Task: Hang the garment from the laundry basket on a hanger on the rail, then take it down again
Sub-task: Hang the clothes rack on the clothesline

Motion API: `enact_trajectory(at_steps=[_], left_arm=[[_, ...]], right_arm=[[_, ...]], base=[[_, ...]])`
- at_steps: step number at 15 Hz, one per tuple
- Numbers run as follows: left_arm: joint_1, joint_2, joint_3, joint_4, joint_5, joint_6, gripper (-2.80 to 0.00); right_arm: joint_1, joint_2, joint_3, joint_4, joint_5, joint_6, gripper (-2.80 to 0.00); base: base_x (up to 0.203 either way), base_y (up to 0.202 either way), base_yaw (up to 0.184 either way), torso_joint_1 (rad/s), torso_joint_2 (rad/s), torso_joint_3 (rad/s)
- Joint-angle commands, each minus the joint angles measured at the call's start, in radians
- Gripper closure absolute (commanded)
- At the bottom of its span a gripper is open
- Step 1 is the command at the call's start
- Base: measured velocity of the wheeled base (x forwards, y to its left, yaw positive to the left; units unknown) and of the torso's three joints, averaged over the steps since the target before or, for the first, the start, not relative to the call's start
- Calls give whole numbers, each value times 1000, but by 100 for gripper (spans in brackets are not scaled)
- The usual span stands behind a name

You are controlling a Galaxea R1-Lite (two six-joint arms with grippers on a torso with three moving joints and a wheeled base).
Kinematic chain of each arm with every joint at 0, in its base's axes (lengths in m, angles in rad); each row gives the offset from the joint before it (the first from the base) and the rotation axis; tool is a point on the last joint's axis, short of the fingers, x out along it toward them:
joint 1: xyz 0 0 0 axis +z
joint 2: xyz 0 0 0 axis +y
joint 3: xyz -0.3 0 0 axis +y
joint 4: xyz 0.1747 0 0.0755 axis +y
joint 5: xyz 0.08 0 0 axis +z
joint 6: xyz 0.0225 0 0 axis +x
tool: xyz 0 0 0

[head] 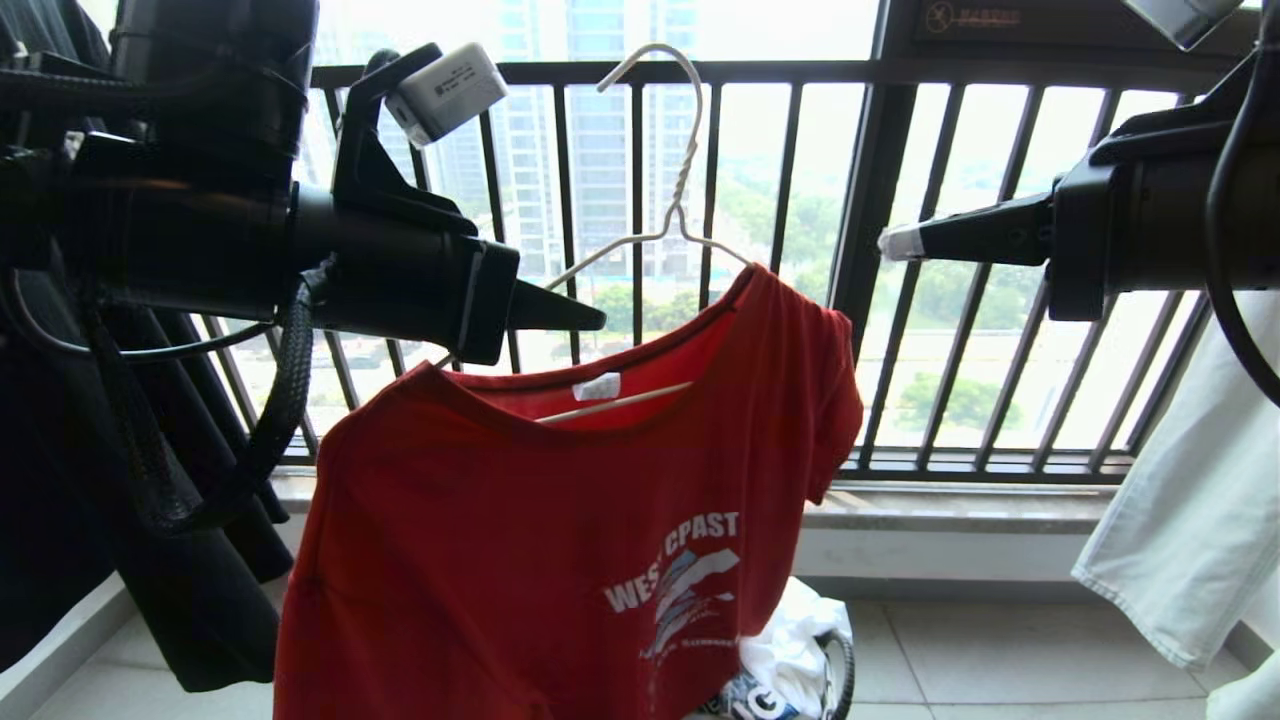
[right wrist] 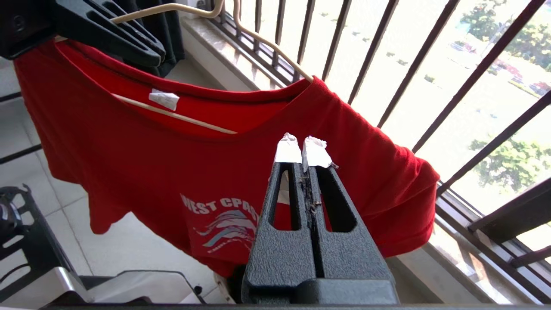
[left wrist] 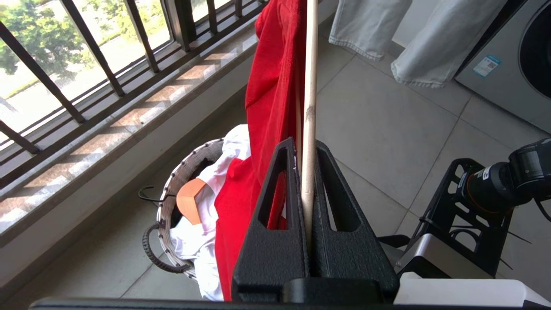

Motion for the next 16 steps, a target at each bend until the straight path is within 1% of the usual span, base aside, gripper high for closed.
enact_trajectory(at_steps=[1,3,4,6,7,8,9,10,12,13,14,15,16], left_arm=[[-1,-22,9,1,-20,2,0],[-1,-60,31,1,-50,4,0],[-2,-80,43,2,-54,5,0],[-5,-134,91,3,-61,9,0],[-7,-157,114,3,-78,14,0],[-7,-177,129,4,-94,18,0],[-10,-193,151,4,-102,22,0],[-17,-206,168,4,-105,27,0],[-20,-221,197,2,-109,31,0],[-20,-233,215,-1,-117,33,0],[-19,-245,228,-2,-150,33,0],[-17,-255,238,-3,-173,33,0],[-18,-259,246,-5,-179,35,0]], right_arm=[[-1,23,-14,2,77,-22,0],[0,54,-29,2,91,-67,0],[5,56,-33,3,103,-75,-280],[18,58,-74,25,179,-78,-280],[20,65,-117,78,214,-86,-280],[21,81,-163,146,242,-118,-280],[22,105,-199,204,262,-187,-280],[24,117,-213,241,270,-243,-280],[32,138,-228,297,275,-327,-280],[42,146,-249,329,293,-336,-280],[49,159,-273,363,326,-340,-280],[56,175,-304,378,338,-341,-280],[72,194,-337,384,342,-340,-280]], base=[[0,0,0,0,0,0],[0,0,0,0,0,0],[0,0,0,0,0,0],[0,0,0,0,0,0],[0,0,0,0,0,0],[0,0,0,0,0,0],[0,0,0,0,0,0],[0,0,0,0,0,0],[0,0,0,0,0,0],[0,0,0,0,0,0],[0,0,0,0,0,0],[0,0,0,0,0,0],[0,0,0,0,0,0]])
